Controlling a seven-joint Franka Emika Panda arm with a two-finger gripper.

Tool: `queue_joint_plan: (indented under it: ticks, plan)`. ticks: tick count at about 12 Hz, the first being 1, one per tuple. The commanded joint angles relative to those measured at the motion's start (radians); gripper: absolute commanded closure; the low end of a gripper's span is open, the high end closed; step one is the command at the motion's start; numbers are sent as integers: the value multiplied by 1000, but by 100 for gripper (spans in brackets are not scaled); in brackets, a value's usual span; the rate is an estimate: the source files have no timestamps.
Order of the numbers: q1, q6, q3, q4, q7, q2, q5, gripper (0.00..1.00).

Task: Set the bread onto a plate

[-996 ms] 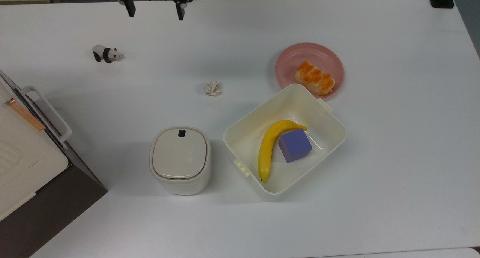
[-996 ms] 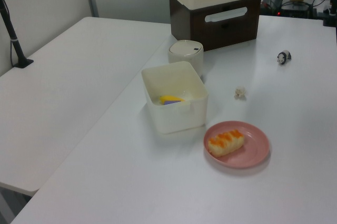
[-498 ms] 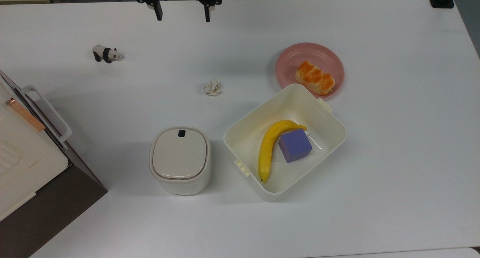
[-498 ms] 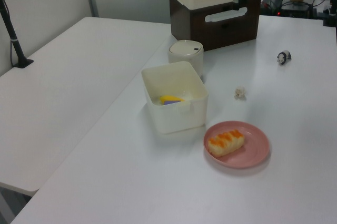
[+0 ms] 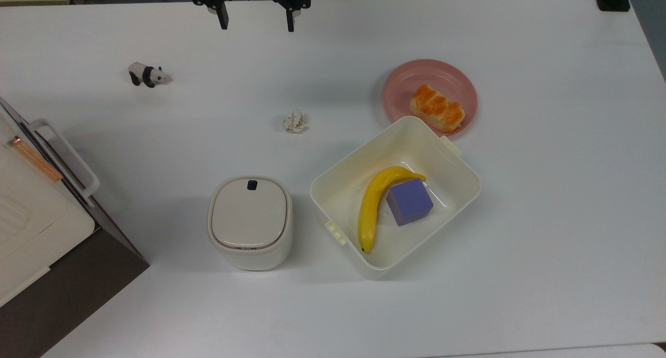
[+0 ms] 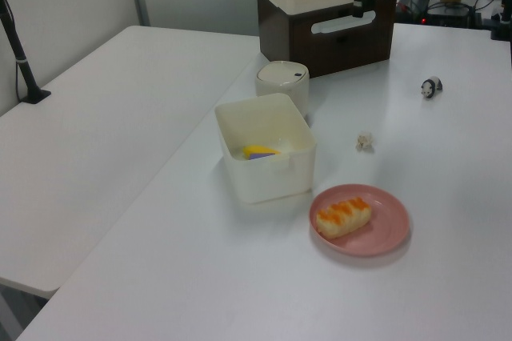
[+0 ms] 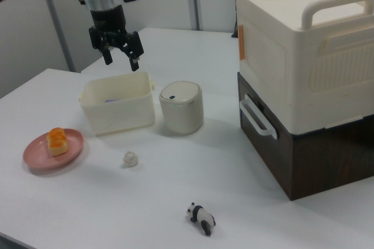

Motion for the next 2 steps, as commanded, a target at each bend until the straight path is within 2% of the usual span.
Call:
queue_joint_plan:
  ticks: [1,2]
  plan:
    - [20,35,-23,-55,19,-44,-6,0]
    - [20,35,-22,-55,19,-43,-6,0]
